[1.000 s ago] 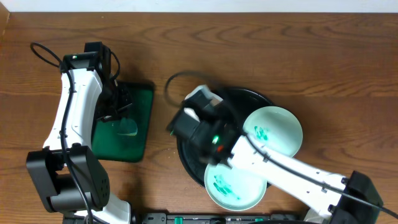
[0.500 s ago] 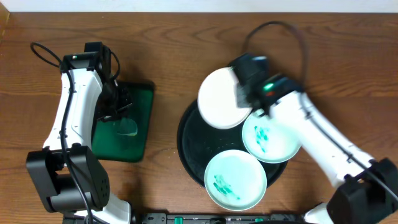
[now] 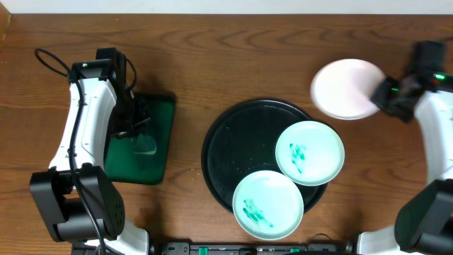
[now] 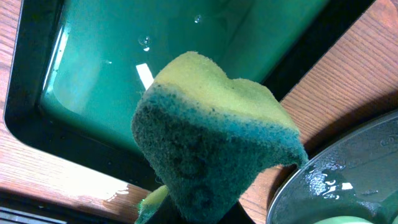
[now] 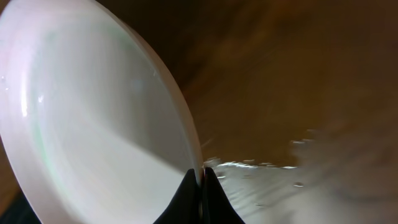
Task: Clean dirty plates on tray and stack at the side
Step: 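Set the white plate down at the table's right side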
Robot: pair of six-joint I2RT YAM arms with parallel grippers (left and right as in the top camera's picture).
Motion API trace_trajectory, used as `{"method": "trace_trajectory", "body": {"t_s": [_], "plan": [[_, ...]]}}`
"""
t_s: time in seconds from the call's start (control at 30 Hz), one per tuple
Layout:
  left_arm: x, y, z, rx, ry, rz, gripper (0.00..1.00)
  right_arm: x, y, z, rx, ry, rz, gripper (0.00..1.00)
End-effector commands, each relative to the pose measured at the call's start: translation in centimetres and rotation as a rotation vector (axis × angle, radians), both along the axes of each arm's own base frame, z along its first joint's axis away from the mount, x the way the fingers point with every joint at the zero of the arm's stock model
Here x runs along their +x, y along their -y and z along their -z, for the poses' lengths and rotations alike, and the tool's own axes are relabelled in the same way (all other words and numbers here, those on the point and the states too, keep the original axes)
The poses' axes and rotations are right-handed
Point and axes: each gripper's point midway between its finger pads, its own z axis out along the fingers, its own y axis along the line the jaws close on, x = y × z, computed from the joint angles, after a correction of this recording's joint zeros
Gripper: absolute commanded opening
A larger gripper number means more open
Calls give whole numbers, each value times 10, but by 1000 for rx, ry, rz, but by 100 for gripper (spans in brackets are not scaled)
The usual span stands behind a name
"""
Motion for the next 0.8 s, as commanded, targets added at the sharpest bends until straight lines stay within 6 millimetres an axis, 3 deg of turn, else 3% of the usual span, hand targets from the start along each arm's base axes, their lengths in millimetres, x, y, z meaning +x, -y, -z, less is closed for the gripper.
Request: {"method": "trace_trajectory", "body": {"t_s": [0.0,0.2,0.5,0.7,0.73,0.77], "plan": [[-1,5,1,-37,-3,14,7,-8,23,-6,27,12,51,1],[0,8,1,-54,3,13,7,-17,48,22,52,-62,122,1],[-3,8,1,-56,-10,16,7,-30,67,93,63,-255,181,1],[-4,7,1,-49,-14,17,7,-39,78,115,47,-322,186,1],[-4,7,1,-49,-14,17,7,-41,77,115,48,-328,177,11],[-4,7,1,-49,-14,17,7,-41,77,115,47,-331,168,35]]}}
